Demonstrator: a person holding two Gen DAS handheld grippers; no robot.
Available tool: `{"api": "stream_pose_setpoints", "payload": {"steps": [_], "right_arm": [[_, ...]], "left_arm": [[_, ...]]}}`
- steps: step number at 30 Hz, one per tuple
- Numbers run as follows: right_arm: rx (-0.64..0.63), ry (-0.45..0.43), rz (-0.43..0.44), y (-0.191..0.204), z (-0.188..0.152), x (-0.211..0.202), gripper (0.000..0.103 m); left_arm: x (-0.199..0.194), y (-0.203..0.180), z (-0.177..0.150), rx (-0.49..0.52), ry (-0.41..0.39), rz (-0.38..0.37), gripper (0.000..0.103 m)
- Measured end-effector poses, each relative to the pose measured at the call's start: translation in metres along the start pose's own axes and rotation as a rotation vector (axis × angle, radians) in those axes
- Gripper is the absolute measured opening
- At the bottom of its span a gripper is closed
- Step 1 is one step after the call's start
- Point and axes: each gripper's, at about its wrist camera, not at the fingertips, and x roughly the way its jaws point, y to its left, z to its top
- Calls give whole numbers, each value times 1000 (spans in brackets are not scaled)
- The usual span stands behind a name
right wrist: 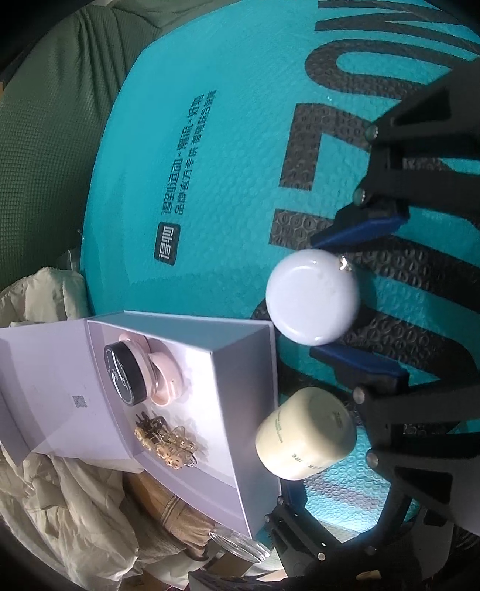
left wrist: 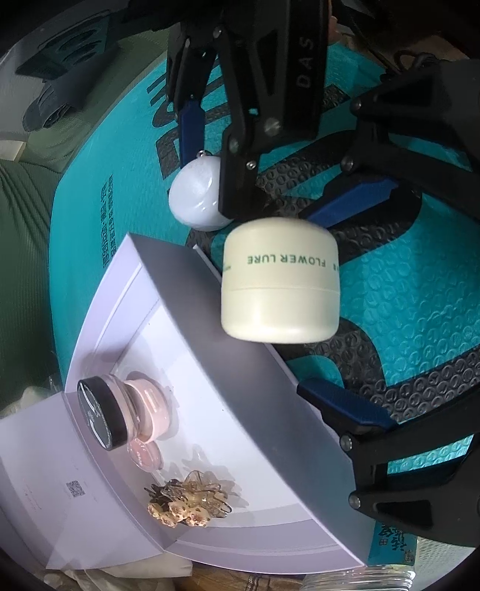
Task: Organize objects
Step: 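Approach the cream Flower Lure jar with the left tool while the right tool approaches the white round case, then grasp the cream jar with the left tool while the right tool grasps the white round case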
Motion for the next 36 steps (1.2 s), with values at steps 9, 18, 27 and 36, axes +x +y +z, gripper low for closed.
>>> {"api": "stream_pose_setpoints", "payload": {"steps": [9, 18, 27, 36], "right_arm": [[34, 19, -42, -10, -14, -12, 53], [78, 37, -64, -11, -38, -31, 53], [96, 67, -47, 3, -59, -42, 53], [127, 31, -53, 23, -81, -52, 53]], "left_arm": [[-2, -6, 1, 34, -17, -22, 52], [-9, -30, -6, 76, -6, -54, 49], [-14, -39, -14, 106, 19, -64, 49], [-24, -38, -30, 138, 44, -73, 49]]}}
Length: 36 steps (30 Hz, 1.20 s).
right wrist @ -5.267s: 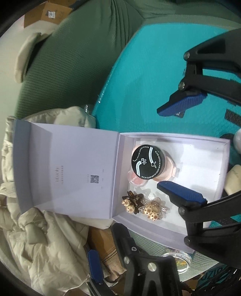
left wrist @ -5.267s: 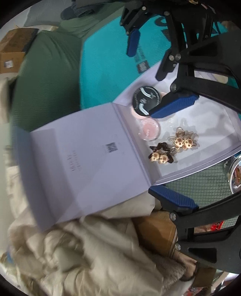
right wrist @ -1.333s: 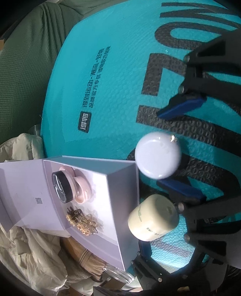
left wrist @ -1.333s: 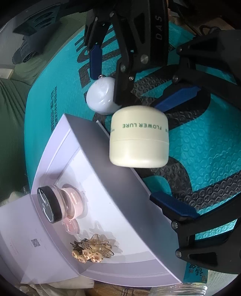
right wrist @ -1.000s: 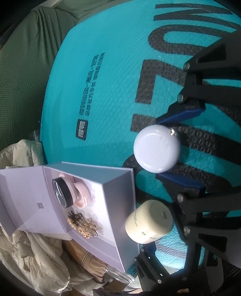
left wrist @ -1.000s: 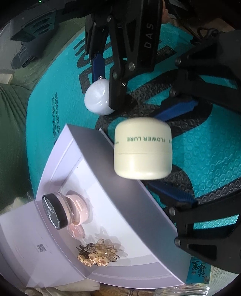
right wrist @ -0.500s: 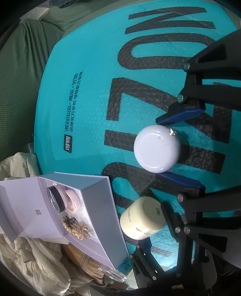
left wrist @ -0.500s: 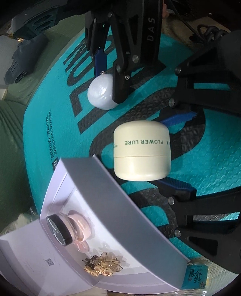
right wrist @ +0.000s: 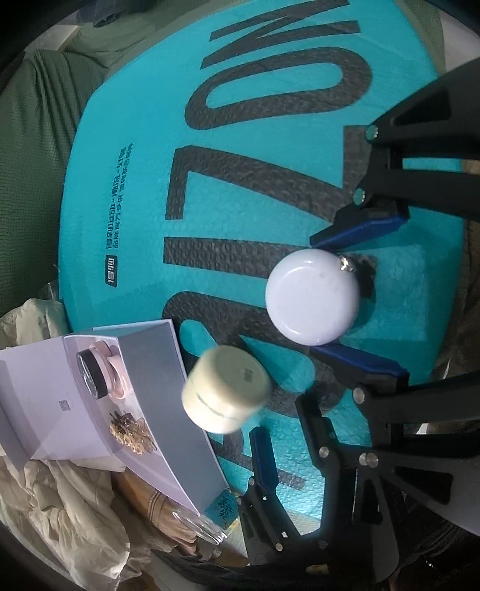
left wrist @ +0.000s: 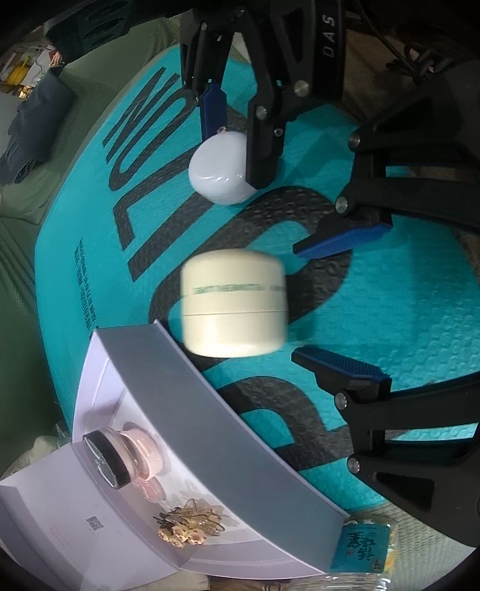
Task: Organize objects
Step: 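Grasp the cream jar with the left tool while the right tool grasps the white round case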
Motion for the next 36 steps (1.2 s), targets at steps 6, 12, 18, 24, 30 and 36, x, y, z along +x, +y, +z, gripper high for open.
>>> {"api": "stream_pose_setpoints", "payload": {"steps": [6, 12, 18, 24, 30, 36], "right_arm": [[50, -34, -22, -3, -5, 3, 57], [80, -58, -41, -8, -3, 2, 62], [138, -105, 9, -19, 4, 0, 63], [222, -118, 52, -39, 0, -4, 53], [269, -137, 46, -49, -6, -7, 53], [306, -126, 50, -58, -8, -5, 54]], "left_arm": [[-4, 4, -5, -18, -7, -6, 49], [-3, 4, -1, -27, -33, 35, 57], [-4, 5, 14, -25, -94, 63, 71], [-11, 7, 40, -56, -161, -3, 79], [11, 8, 65, -55, -149, -20, 82], [26, 0, 73, -52, -134, -23, 81]]}}
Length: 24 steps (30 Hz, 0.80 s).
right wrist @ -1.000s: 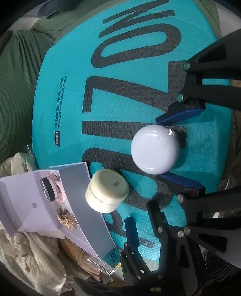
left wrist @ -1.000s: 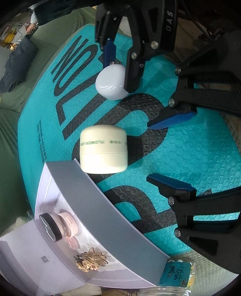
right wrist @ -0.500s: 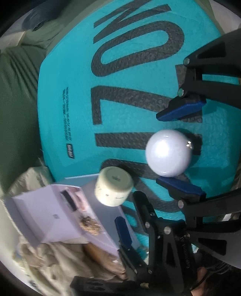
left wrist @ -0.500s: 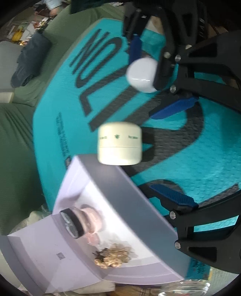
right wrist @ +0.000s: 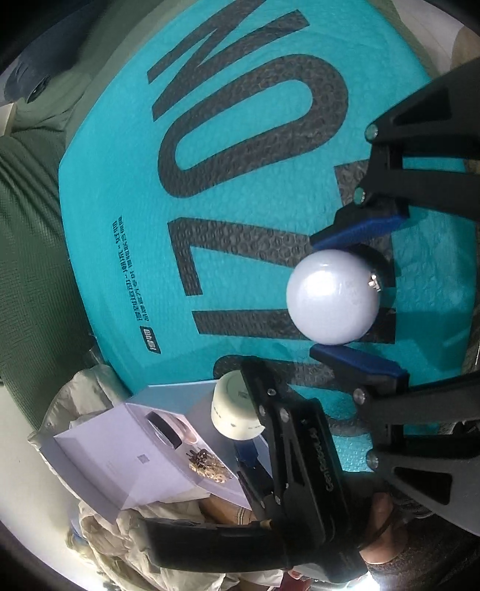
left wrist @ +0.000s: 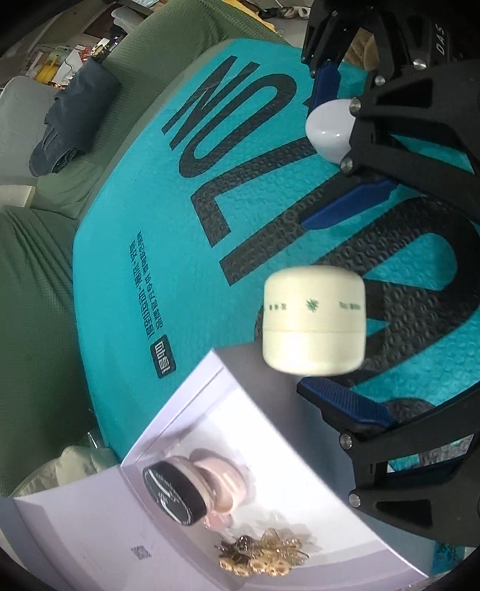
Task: Organize objects
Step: 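Grasp the cream jar with the left tool while the right tool grasps the white round case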
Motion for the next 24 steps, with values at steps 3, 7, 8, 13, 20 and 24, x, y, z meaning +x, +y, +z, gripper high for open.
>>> {"api": "stream_pose_setpoints", "payload": {"steps": [3, 7, 8, 13, 20, 24], "right_arm": [[-14, 5, -24, 3, -1, 2, 54], [-19, 4, -31, 4, -2, 2, 54], [-16, 3, -29, 4, -2, 3, 54], [-15, 2, -28, 4, -2, 3, 54], [-18, 1, -32, 3, -3, 1, 54], [-21, -1, -40, 3, -3, 2, 54]], "left_arm": [[6, -3, 2, 10, -1, 4, 76], [15, -6, 2, 15, 23, 47, 56], [17, -6, 2, 10, 34, 47, 48], [15, -4, -3, 0, 58, 30, 48], [4, -5, -15, -7, 81, 13, 48], [-5, -5, -22, -15, 89, 5, 48]]}}
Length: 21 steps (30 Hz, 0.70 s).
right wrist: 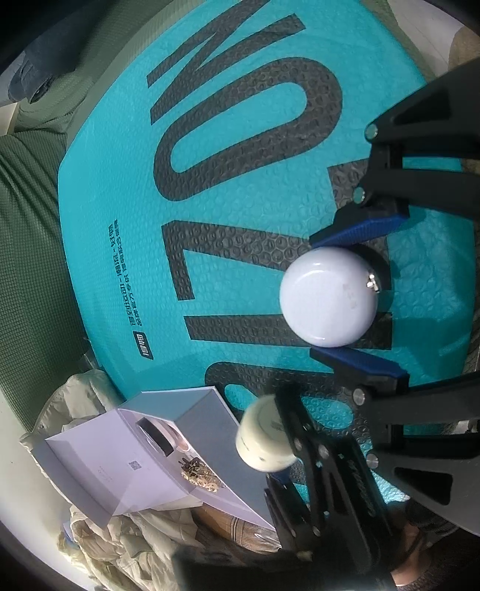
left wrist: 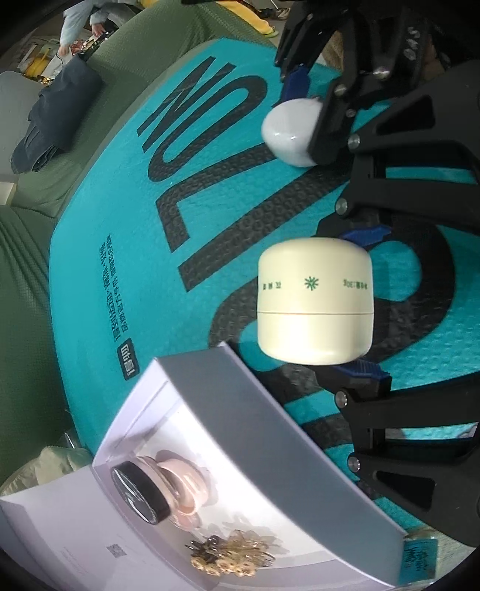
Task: Organize objects
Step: 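Grasp the cream jar with the left tool while the right tool grasps the white round case, then lift the cream jar and white case and carry both over the white box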
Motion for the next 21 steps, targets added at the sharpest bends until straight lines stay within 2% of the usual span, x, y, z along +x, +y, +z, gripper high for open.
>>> {"api": "stream_pose_setpoints", "payload": {"steps": [10, 21], "right_arm": [[-68, -15, -75, 13, -3, -4, 54], [-122, -35, -66, 27, -4, -17, 54]], "left_arm": [[-27, 10, -30, 7, 0, 15, 47], [-49, 18, -45, -12, -2, 21, 47]]}}
